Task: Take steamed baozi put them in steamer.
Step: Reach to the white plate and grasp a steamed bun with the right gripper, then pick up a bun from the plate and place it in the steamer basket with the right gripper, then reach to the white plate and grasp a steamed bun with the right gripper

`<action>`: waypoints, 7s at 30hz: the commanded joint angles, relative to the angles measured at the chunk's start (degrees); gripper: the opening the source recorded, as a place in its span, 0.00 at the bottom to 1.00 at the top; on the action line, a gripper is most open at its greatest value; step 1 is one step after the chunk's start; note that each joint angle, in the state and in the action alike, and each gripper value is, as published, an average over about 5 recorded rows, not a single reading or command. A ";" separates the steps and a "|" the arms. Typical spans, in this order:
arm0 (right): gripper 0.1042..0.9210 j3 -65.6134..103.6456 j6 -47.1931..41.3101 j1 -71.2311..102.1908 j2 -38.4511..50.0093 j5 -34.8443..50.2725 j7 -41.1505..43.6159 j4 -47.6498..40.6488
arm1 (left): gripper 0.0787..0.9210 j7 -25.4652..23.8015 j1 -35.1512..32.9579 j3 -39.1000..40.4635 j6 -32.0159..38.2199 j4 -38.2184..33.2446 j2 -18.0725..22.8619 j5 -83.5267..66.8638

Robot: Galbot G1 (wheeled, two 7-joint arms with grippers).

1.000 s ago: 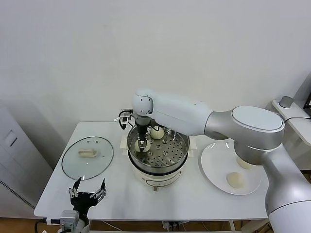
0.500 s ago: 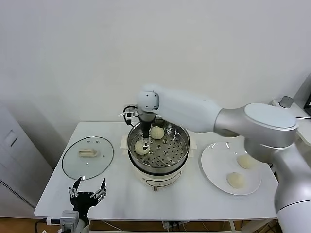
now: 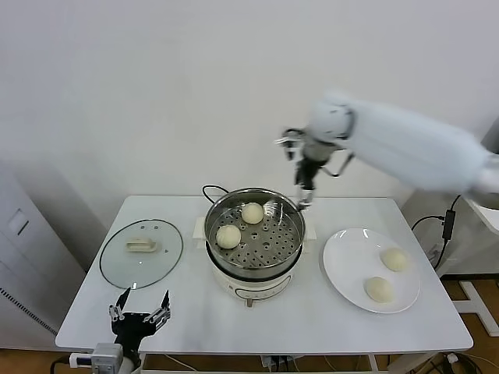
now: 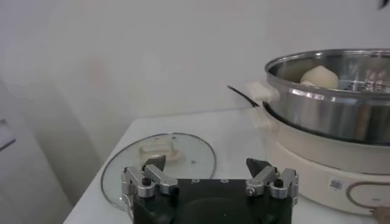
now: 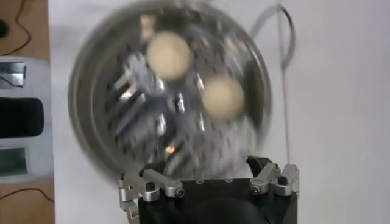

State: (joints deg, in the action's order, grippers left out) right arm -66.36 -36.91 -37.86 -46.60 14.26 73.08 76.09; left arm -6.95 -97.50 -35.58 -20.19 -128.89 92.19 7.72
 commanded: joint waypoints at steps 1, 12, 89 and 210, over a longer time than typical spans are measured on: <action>0.88 11.13 20.88 12.23 19.91 -11.86 5.68 5.12 | 0.88 -1.13 -1.31 -0.60 1.05 -0.22 -0.87 -0.40; 0.88 20.21 25.04 30.89 22.31 -19.08 5.07 5.43 | 0.88 -1.65 -2.55 -0.63 0.74 -0.02 -0.26 0.07; 0.62 35.02 24.97 50.81 10.01 -31.99 -0.36 -6.43 | 0.88 -1.84 -0.98 -0.72 0.88 4.25 0.14 0.72; 0.88 14.21 21.48 4.46 9.50 -6.40 6.75 -1.99 | 0.88 -2.40 1.96 -0.72 -1.18 0.48 2.05 -2.89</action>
State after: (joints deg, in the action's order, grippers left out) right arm -56.76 10.16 -32.11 -52.80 1.28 78.62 76.03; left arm -8.60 -95.70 -35.56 -20.59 -128.48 92.19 6.78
